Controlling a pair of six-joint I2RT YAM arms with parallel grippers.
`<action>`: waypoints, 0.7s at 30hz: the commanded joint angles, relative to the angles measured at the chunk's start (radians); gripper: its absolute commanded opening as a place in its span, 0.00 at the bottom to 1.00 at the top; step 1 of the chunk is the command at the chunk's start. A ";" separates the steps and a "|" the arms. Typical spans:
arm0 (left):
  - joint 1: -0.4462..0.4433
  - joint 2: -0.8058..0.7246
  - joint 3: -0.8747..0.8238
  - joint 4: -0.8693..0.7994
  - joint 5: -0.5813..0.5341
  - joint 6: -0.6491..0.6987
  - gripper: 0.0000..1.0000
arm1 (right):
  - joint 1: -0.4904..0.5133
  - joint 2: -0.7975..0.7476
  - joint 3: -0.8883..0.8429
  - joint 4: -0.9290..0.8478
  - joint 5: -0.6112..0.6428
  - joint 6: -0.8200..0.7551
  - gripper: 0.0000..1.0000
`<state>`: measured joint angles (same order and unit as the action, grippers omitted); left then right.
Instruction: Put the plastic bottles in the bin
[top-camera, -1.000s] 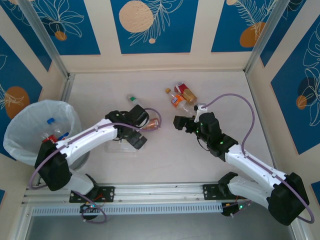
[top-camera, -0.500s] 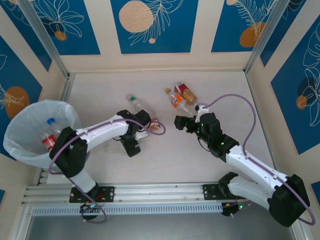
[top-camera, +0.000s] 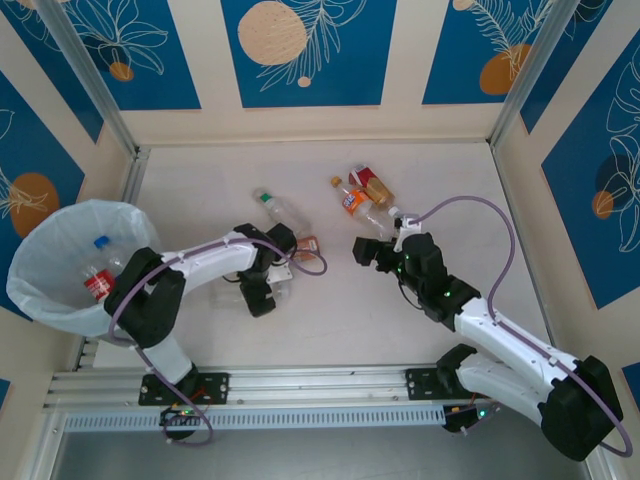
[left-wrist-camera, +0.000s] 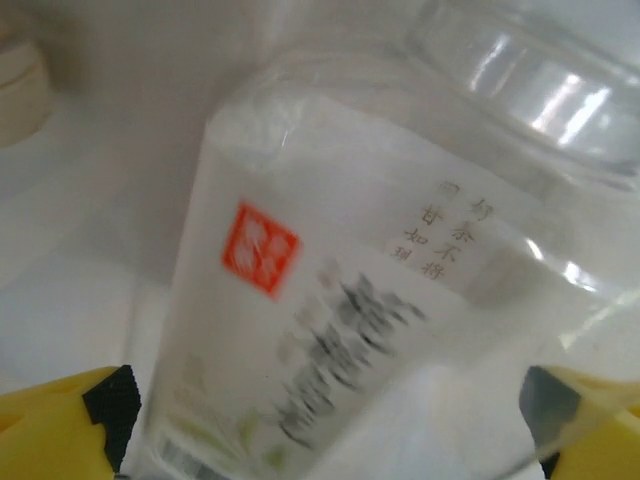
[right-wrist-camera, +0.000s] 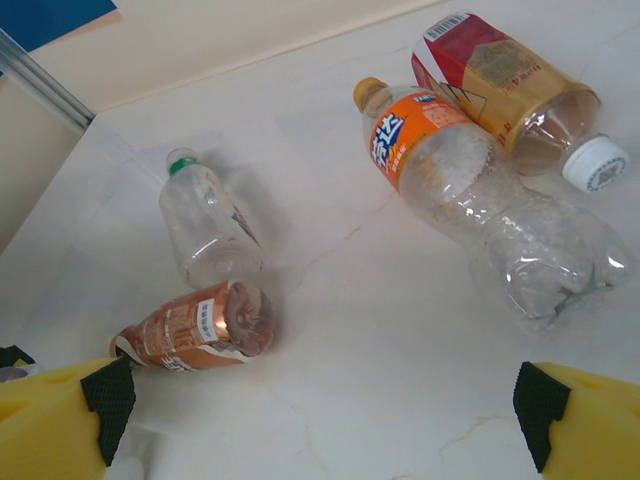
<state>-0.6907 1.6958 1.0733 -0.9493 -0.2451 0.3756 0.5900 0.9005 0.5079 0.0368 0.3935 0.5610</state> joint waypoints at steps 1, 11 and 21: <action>0.010 0.034 -0.014 0.017 0.041 0.034 0.97 | 0.004 -0.043 -0.013 0.006 0.038 0.011 1.00; -0.021 0.002 -0.016 0.101 0.171 0.004 0.82 | -0.006 -0.104 -0.044 -0.003 0.063 0.014 0.99; -0.023 -0.057 -0.004 0.143 0.197 -0.014 0.66 | -0.010 -0.103 -0.044 -0.004 0.060 0.026 1.00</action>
<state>-0.7055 1.6798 1.0561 -0.8261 -0.0887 0.3725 0.5850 0.8127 0.4747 0.0296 0.4274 0.5701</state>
